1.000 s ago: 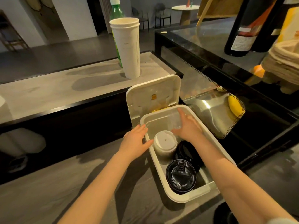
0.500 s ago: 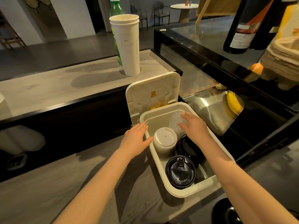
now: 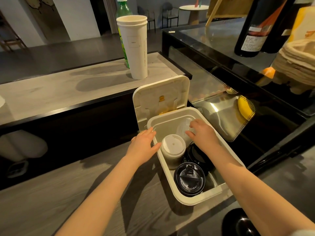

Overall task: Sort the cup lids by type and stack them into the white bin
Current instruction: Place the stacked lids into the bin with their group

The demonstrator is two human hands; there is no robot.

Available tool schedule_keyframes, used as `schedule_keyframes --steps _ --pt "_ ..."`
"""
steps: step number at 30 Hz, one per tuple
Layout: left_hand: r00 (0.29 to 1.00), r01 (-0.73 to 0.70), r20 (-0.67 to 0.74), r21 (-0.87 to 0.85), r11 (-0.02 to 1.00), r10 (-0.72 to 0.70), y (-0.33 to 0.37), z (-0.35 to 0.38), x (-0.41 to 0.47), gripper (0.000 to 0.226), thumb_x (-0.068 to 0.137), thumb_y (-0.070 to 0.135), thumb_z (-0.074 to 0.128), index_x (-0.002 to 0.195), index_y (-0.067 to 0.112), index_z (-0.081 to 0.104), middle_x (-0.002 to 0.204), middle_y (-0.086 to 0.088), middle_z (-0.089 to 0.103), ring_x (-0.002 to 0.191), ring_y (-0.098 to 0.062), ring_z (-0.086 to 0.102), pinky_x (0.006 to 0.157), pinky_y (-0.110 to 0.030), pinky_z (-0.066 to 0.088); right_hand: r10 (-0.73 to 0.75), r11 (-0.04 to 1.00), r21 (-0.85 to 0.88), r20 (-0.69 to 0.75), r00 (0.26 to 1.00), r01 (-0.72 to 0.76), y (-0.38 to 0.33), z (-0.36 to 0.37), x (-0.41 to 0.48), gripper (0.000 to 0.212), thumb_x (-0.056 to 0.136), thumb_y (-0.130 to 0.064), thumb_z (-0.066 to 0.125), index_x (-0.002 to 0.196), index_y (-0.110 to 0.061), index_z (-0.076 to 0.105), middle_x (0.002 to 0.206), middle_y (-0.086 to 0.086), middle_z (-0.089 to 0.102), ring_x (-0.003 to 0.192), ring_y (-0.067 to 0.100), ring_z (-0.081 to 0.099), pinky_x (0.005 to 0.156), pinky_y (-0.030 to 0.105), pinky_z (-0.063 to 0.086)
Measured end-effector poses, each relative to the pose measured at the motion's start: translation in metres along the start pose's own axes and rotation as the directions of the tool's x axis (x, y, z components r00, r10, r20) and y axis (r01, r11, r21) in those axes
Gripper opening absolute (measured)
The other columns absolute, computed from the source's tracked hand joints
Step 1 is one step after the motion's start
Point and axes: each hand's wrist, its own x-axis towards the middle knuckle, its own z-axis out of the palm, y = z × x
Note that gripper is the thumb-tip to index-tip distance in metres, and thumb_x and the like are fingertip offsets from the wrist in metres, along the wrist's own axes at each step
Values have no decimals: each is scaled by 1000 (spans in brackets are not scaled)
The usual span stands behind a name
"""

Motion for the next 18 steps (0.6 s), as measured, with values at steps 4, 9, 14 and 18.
schedule_keyframes --steps 4,9,14,18 --pt "999 -38 -3 162 986 39 8 -7 4 55 95 46 41 143 21 34 155 0 25 144 -20 15 115 -45 16 93 983 155 18 996 -94 -8 -12 11 28 84 -25 68 102 -11 52 107 5 55 94 25 53 74 30 37" --pt "939 -307 264 344 887 222 36 0 22 51 94 45 42 141 25 38 154 0 24 145 -21 5 114 -58 4 78 956 279 60 995 -92 -10 -25 26 54 85 -24 67 136 -25 47 128 6 42 114 24 49 90 28 39" --pt "909 -313 382 354 881 169 47 -2 32 41 93 41 47 129 23 50 143 -3 34 131 -24 37 114 -56 4 72 978 177 191 979 -106 5 -16 20 62 86 -26 66 142 -30 39 126 1 34 111 20 48 94 28 40" --pt "925 -304 334 369 879 180 42 0 33 38 91 45 47 121 24 56 140 -2 37 122 -23 46 114 -50 10 42 999 16 211 977 -47 2 -9 22 68 83 -31 70 142 -26 37 130 5 36 111 23 50 92 32 41"
